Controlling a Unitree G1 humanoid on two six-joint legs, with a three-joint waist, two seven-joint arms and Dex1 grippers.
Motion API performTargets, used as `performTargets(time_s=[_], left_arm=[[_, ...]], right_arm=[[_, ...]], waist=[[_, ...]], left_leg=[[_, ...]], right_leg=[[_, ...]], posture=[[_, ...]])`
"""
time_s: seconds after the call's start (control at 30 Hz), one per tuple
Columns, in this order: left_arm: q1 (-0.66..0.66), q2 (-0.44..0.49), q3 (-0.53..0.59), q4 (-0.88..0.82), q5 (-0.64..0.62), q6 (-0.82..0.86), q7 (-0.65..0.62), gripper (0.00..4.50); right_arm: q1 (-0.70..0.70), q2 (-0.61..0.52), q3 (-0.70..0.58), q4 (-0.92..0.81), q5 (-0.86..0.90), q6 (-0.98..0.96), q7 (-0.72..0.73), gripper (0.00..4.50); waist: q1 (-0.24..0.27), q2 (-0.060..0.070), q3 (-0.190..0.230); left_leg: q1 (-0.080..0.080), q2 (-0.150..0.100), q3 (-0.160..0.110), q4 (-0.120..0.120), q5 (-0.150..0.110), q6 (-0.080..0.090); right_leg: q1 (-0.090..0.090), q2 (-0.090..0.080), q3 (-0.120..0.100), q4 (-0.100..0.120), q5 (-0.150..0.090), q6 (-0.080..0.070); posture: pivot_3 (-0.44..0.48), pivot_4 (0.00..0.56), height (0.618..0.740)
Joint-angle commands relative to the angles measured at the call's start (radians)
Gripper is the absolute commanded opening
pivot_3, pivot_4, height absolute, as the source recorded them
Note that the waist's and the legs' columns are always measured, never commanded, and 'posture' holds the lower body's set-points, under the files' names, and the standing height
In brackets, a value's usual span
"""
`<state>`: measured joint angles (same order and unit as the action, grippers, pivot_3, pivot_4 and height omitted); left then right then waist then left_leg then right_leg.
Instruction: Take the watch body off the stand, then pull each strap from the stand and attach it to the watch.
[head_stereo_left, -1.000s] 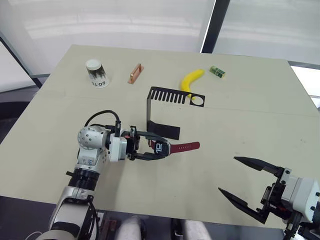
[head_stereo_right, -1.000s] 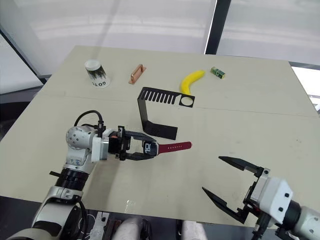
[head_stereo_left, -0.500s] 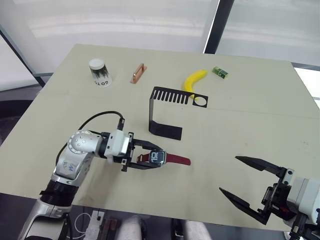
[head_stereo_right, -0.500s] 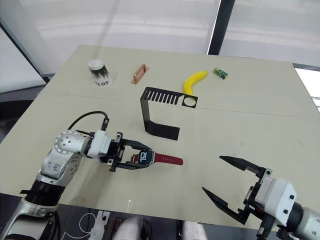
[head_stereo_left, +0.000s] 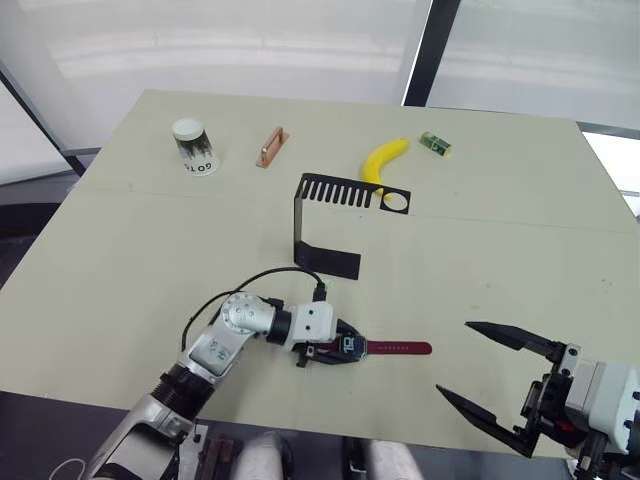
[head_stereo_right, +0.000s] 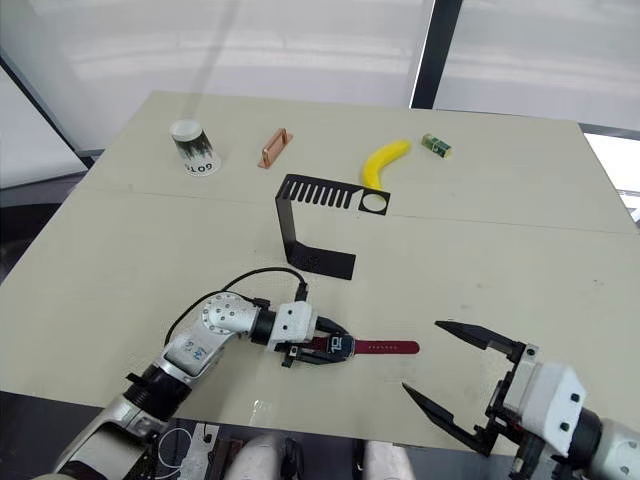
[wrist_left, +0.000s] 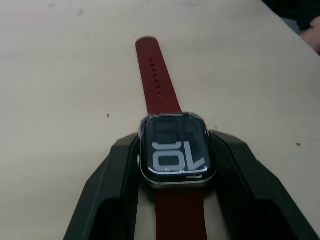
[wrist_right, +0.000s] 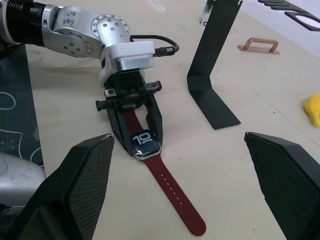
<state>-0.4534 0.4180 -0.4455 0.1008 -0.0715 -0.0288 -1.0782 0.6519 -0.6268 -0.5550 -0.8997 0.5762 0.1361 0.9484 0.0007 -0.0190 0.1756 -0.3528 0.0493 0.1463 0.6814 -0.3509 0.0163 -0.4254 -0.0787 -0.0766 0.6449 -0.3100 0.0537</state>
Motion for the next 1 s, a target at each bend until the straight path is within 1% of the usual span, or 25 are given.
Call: performTargets(time_s=[0.03, 0.13, 0.2, 0.23, 0.33, 0.43, 0.5, 0.53, 0.6, 0.67, 0.77, 0.83, 0.9, 1.0], left_arm=[[0.008, 0.0, 0.014, 0.028, 0.001, -0.043, -0.011, 1.62], [0.012, -0.008, 0.029, 0.012, -0.032, -0.006, -0.021, 1.62], [0.005, 0.001, 0.049, -0.002, -0.044, -0.01, -0.027, 2.67], [0.004, 0.014, 0.065, -0.015, -0.062, -0.009, -0.041, 3.02], [0.028, 0.091, 0.155, -0.065, -0.15, -0.02, -0.109, 4.43], [0.079, 0.195, 0.276, -0.125, -0.282, 0.009, -0.195, 4.43], [0.115, 0.266, 0.368, -0.138, -0.34, 0.046, -0.213, 4.43], [0.13, 0.306, 0.411, -0.129, -0.35, 0.077, -0.207, 4.43], [0.167, 0.41, 0.511, -0.057, -0.329, 0.081, -0.208, 4.43], [0.194, 0.462, 0.575, -0.006, -0.31, 0.076, -0.187, 4.43], [0.214, 0.479, 0.639, 0.048, -0.322, 0.067, -0.14, 4.43], [0.213, 0.465, 0.663, 0.071, -0.303, 0.04, -0.104, 4.43], [0.222, 0.441, 0.681, 0.066, -0.29, 0.024, -0.05, 4.43], [0.257, 0.42, 0.678, 0.026, -0.289, -0.001, -0.041, 4.43]], right_arm=[[0.02, 0.0, -0.029, 0.001, 0.013, -0.02, 0.009, 4.41], [0.022, 0.0, -0.022, 0.018, 0.016, -0.023, 0.01, 4.41], [0.014, -0.008, -0.027, 0.034, 0.03, -0.015, 0.011, 4.5], [0.012, -0.016, -0.033, 0.043, 0.037, -0.01, 0.017, 4.5], [0.012, -0.045, -0.077, 0.077, 0.064, -0.001, 0.043, 4.5], [0.023, -0.073, -0.141, 0.119, 0.089, 0.001, 0.079, 4.5], [0.035, -0.09, -0.188, 0.155, 0.098, -0.003, 0.116, 4.5], [0.041, -0.099, -0.21, 0.177, 0.096, -0.008, 0.138, 4.5], [0.044, -0.126, -0.267, 0.247, 0.088, -0.019, 0.184, 4.5], [0.04, -0.149, -0.298, 0.294, 0.079, -0.026, 0.217, 4.5], [0.017, -0.177, -0.305, 0.367, 0.06, -0.045, 0.26, 4.5], [-0.002, -0.184, -0.293, 0.405, 0.052, -0.054, 0.279, 4.5], [-0.033, -0.184, -0.268, 0.435, 0.035, -0.069, 0.283, 4.5], [-0.095, -0.179, -0.237, 0.472, 0.015, -0.086, 0.259, 4.5]], waist=[[0.0, 0.0, 0.0], [-0.002, 0.0, 0.0], [-0.002, 0.0, 0.0], [-0.002, 0.0, 0.0], [-0.005, 0.0, 0.0], [-0.004, 0.001, 0.001], [-0.003, 0.001, 0.001], [-0.003, 0.001, 0.001], [-0.002, 0.002, 0.001], [-0.002, 0.001, 0.001], [-0.002, 0.002, 0.002], [0.003, 0.003, 0.002], [0.004, 0.003, 0.002], [0.001, 0.003, 0.002]], left_leg=[[0.0, 0.0, 0.0, 0.0, 0.0, 0.0], [0.0, 0.0, 0.0, 0.0, 0.0, 0.0], [0.0, 0.0, 0.0, 0.0, 0.0, 0.0], [0.0, 0.0, 0.0, 0.0, 0.0, 0.0], [0.0, 0.0, 0.0, 0.0, 0.0, 0.0], [0.001, 0.001, 0.0, 0.0, 0.0, -0.001], [0.001, 0.001, 0.0, 0.0, 0.0, -0.001], [0.001, 0.001, 0.0, 0.0, 0.0, -0.001], [0.001, 0.001, 0.0, 0.0, 0.0, -0.001], [0.001, 0.001, 0.0, 0.0, 0.0, 0.0], [0.001, 0.001, 0.0, -0.001, -0.001, 0.0], [0.0, 0.0, 0.0, -0.001, -0.005, 0.006], [0.0, 0.0, 0.0, -0.001, -0.006, 0.005], [0.0, 0.001, 0.0, -0.001, -0.004, 0.001]], right_leg=[[0.0, 0.0, 0.0, 0.0, 0.0, 0.0], [0.0, 0.0, 0.0, 0.0, 0.0, 0.0], [0.0, 0.0, 0.0, 0.0, 0.0, 0.0], [0.0, 0.0, 0.0, 0.0, 0.0, 0.0], [0.0, 0.0, 0.0, 0.001, 0.0, 0.0], [0.0, 0.0, 0.0, 0.002, -0.001, -0.001], [-0.001, 0.0, 0.0, 0.002, -0.001, -0.001], [0.0, 0.0, 0.0, 0.002, -0.001, -0.001], [0.0, 0.0, 0.0, 0.001, -0.001, -0.001], [0.0, -0.001, 0.0, 0.001, -0.001, -0.001], [-0.001, -0.001, 0.0, 0.0, -0.001, -0.001], [0.0, -0.002, 0.0, -0.001, -0.001, -0.001], [-0.001, -0.002, -0.001, -0.001, 0.0, -0.001], [-0.001, -0.002, -0.001, -0.001, 0.0, -0.001]], posture=[[0.0, 0.15, 0.725], [0.0, 0.15, 0.725], [0.0, 0.15, 0.725], [0.0, 0.15, 0.725], [0.0, 0.15, 0.725], [0.0, 0.15, 0.725], [0.0, 0.15, 0.725], [0.0, 0.15, 0.725], [0.0, 0.15, 0.725], [0.0, 0.15, 0.725], [0.0, 0.15, 0.725], [0.0, 0.15, 0.725], [0.0, 0.15, 0.725], [0.0, 0.15, 0.725]])
